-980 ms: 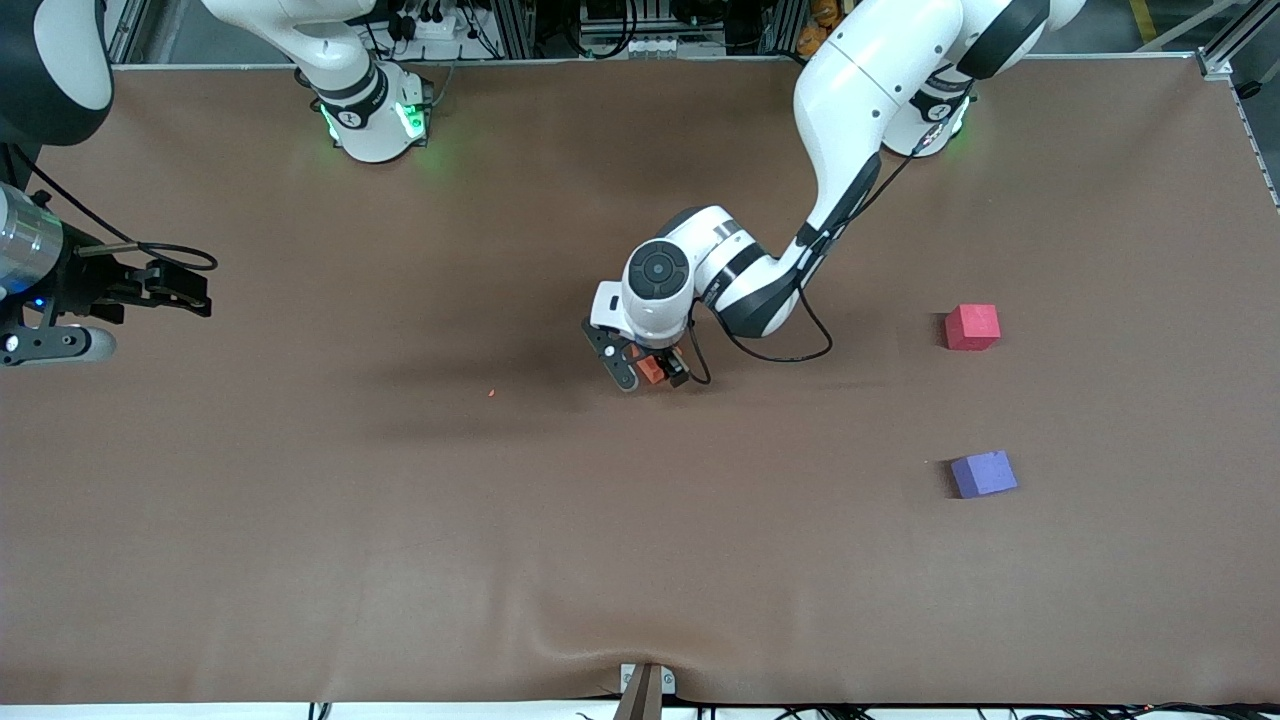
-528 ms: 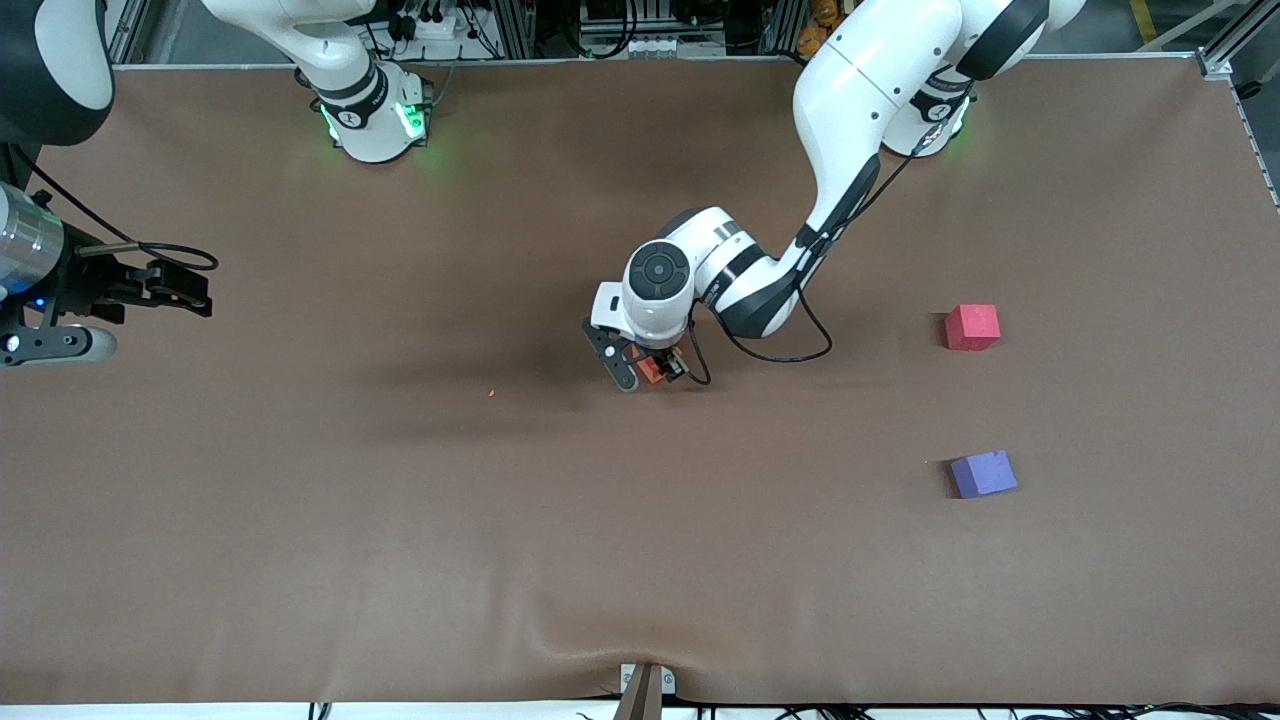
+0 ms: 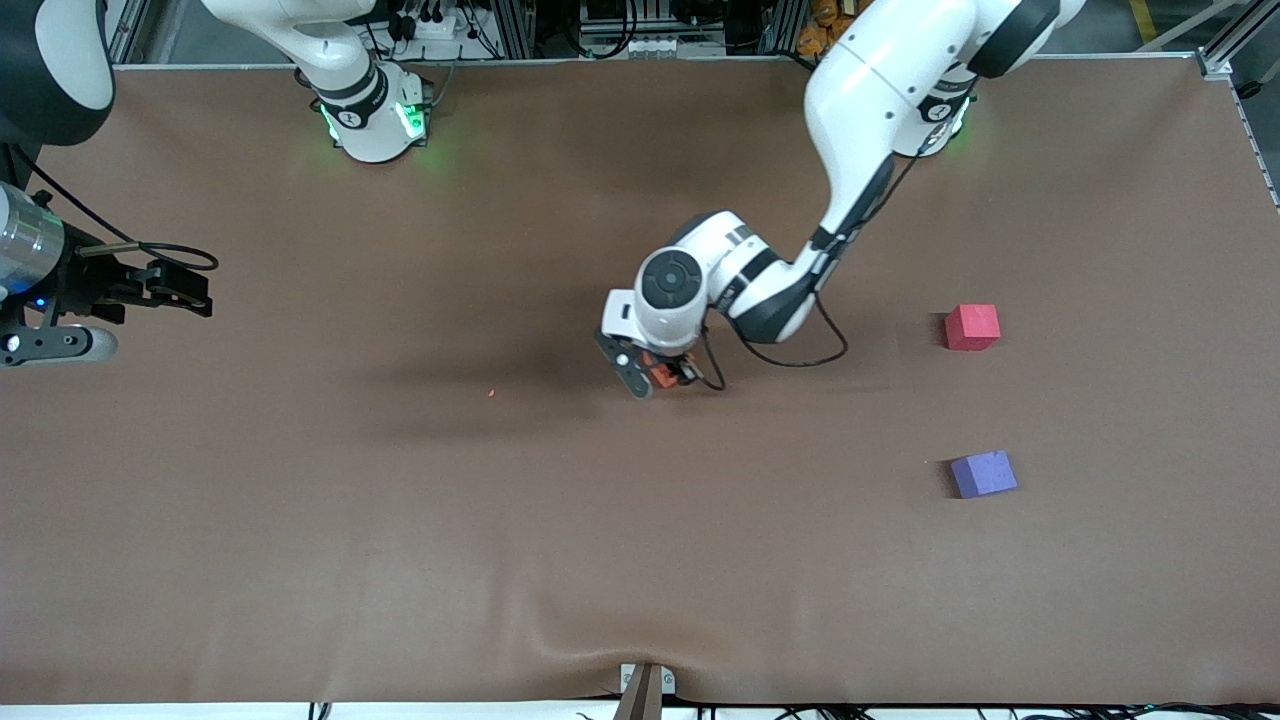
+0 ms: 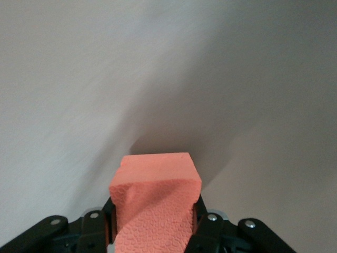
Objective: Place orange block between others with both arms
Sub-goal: 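Lift the orange cube and carry it toward the pink cube, then lower the orange cube between the pink and blue cubes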
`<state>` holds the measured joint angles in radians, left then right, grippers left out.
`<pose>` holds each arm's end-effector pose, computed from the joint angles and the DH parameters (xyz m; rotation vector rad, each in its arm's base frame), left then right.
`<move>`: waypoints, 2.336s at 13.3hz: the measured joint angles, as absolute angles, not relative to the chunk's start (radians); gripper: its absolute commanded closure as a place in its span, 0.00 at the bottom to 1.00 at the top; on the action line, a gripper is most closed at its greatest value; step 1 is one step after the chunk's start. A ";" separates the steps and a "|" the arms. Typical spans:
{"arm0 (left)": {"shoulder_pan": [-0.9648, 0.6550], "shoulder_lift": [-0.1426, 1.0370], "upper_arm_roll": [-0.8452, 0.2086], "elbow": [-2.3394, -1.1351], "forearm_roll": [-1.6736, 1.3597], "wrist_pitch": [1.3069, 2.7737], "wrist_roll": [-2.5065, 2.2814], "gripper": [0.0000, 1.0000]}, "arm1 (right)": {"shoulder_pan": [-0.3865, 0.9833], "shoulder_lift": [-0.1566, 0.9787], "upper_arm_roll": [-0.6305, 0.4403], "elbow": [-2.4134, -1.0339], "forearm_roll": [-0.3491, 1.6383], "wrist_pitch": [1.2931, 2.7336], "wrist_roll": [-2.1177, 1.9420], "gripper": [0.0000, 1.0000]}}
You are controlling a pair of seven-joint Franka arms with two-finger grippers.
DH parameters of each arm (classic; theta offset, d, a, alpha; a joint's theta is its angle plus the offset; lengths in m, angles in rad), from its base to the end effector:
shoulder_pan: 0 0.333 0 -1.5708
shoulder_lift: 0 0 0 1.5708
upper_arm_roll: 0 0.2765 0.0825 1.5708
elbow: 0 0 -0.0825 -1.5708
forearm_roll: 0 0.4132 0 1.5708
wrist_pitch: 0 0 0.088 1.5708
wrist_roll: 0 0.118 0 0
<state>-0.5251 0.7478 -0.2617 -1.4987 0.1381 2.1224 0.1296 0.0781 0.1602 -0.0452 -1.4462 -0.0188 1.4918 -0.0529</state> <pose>0.5115 -0.4761 0.1712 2.7711 -1.4013 -0.1761 0.6150 0.0197 0.5334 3.1088 0.1331 -0.1786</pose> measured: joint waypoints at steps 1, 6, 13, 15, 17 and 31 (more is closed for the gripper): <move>-0.495 0.718 -0.262 -1.499 0.138 2.065 0.127 1.00 | 0.078 0.160 -0.045 -1.446 -0.019 1.492 -0.053 0.00; -0.382 0.571 -0.265 -1.517 0.138 1.842 0.030 1.00 | 0.078 0.160 -0.045 -1.446 -0.019 1.492 -0.053 0.00; -0.153 0.488 -0.265 -1.595 0.084 1.833 -0.060 1.00 | 0.079 0.160 -0.045 -1.446 -0.019 1.492 -0.053 0.00; -0.047 0.448 -0.267 -1.651 0.068 1.835 -0.052 1.00 | 0.079 0.160 -0.044 -1.447 -0.019 1.492 -0.053 0.00; 0.035 0.393 -0.268 -1.727 0.066 1.835 -0.047 1.00 | 0.079 0.161 -0.044 -1.447 -0.019 1.492 -0.053 0.00; 0.380 0.427 -0.268 -1.911 0.087 2.150 0.104 1.00 | 0.042 0.153 -0.054 -1.409 0.046 1.375 -0.055 0.00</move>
<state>0.3798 0.4265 -0.2678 -1.9112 0.0872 2.1500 0.1045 0.0424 0.1527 -0.0538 -1.4089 0.0457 1.3752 -0.0554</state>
